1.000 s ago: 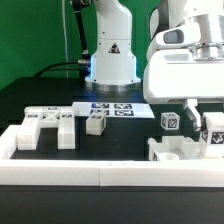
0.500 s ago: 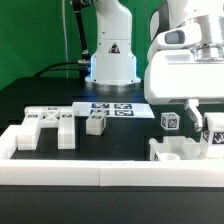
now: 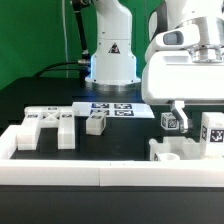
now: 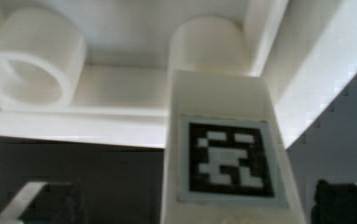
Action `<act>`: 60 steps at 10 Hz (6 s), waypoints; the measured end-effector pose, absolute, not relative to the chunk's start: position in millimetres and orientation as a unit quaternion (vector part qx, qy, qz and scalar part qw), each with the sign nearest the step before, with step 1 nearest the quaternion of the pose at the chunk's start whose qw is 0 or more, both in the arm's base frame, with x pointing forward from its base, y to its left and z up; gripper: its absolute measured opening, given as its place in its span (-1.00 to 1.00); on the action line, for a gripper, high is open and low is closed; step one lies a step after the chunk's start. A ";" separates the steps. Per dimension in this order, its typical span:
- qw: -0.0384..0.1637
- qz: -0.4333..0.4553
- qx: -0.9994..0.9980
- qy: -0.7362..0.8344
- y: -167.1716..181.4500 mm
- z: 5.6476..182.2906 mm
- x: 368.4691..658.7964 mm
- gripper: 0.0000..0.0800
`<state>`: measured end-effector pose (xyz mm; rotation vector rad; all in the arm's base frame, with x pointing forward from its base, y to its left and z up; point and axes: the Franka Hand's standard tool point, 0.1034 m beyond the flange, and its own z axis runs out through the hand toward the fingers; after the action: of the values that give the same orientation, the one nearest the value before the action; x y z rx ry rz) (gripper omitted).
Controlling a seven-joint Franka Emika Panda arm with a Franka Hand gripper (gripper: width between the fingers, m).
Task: Assemble chair
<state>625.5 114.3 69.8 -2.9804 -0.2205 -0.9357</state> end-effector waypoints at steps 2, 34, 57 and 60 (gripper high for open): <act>0.005 -0.300 -0.951 -0.072 113.4 75.0 627.3 0.62; 0.060 -0.049 -0.895 0.439 118.8 79.1 627.8 -0.27; 0.014 -0.069 -0.994 -0.087 121.7 76.1 630.1 0.26; 0.019 -0.068 -0.997 -0.032 122.1 76.1 630.0 -0.28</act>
Offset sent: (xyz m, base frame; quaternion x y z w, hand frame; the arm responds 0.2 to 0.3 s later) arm 0.0008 -0.0048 0.0179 -0.0047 -0.0220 0.0009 0.9997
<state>630.0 122.1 76.1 -3.0950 -0.1003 -0.2109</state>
